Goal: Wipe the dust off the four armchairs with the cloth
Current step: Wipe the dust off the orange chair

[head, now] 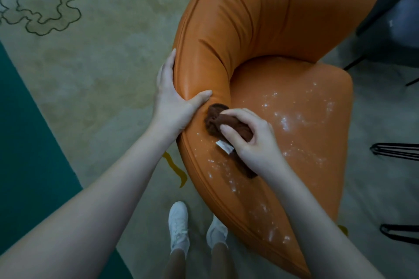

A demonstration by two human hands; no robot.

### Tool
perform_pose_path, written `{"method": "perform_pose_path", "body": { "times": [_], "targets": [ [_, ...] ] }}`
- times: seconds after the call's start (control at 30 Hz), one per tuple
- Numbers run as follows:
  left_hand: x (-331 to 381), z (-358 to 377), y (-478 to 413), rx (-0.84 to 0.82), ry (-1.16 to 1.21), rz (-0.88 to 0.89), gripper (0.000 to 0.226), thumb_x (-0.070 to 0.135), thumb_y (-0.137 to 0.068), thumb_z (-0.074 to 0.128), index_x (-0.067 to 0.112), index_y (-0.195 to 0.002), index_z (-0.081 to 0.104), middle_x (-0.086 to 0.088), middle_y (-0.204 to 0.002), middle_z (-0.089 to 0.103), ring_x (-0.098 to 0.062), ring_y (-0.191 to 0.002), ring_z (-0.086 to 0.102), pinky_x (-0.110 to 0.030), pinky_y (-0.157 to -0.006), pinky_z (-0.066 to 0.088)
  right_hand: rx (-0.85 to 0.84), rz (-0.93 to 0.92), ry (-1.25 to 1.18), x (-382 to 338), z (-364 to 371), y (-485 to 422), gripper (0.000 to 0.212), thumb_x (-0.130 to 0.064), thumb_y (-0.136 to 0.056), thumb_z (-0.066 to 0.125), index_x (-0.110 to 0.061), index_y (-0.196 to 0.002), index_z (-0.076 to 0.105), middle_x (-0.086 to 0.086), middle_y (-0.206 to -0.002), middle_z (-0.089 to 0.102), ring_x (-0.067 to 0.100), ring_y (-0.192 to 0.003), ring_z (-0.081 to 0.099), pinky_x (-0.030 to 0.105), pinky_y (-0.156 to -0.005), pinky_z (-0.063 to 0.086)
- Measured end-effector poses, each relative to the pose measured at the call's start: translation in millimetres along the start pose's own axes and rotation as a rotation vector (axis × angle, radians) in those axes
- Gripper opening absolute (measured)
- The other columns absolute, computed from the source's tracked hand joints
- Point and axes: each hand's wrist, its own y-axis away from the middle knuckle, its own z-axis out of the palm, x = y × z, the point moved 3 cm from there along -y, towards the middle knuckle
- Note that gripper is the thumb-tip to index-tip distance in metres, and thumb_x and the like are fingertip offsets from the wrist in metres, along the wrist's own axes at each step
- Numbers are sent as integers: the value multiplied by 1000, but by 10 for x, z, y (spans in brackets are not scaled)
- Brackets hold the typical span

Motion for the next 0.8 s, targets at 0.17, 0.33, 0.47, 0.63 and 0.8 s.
{"method": "perform_pose_path", "body": {
  "times": [0.17, 0.33, 0.47, 0.63, 0.8],
  "targets": [
    [9, -2, 4, -7, -16, -7, 99, 25, -76, 85, 22, -154, 24, -3, -157, 28, -14, -142, 29, -20, -113, 23, 61, 87, -2, 147, -53, 45, 21, -32, -86, 59, -24, -101, 71, -13, -97, 67, 1, -95, 61, 18, -84, 45],
    [1, -7, 0, -16, -15, -14, 101, 32, -75, 85, 24, -154, 23, -2, -157, 27, -14, -142, 30, -23, -113, 24, 62, 70, -82, 119, -14, -20, 21, -31, -88, 59, -24, -103, 71, -9, -100, 67, 5, -98, 62, 23, -87, 47],
    [13, 2, 20, -12, 8, -28, 103, 47, -67, 77, 24, -154, 26, -1, -156, 29, -12, -141, 31, -24, -114, 26, -2, -18, -83, 67, -29, -26, 19, -26, -88, 61, -22, -104, 71, -13, -104, 65, 2, -104, 60, 18, -91, 45],
    [-13, 12, 171, 40, 121, -96, 93, 62, -73, 63, 26, -152, 31, 3, -154, 34, -8, -140, 35, -34, -119, 29, -109, -122, -157, 7, -50, 54, 15, -19, -87, 64, -23, -101, 70, -13, -104, 67, 4, -105, 62, 20, -93, 46],
    [-58, 42, 462, 134, 168, -152, 68, 48, -86, 56, 29, -149, 36, 8, -152, 37, -3, -138, 34, -33, -119, 28, 66, -49, -200, 116, -155, -54, 19, -25, -92, 59, -25, -109, 67, -5, -109, 67, 6, -105, 60, 31, -94, 49]
  ]
}}
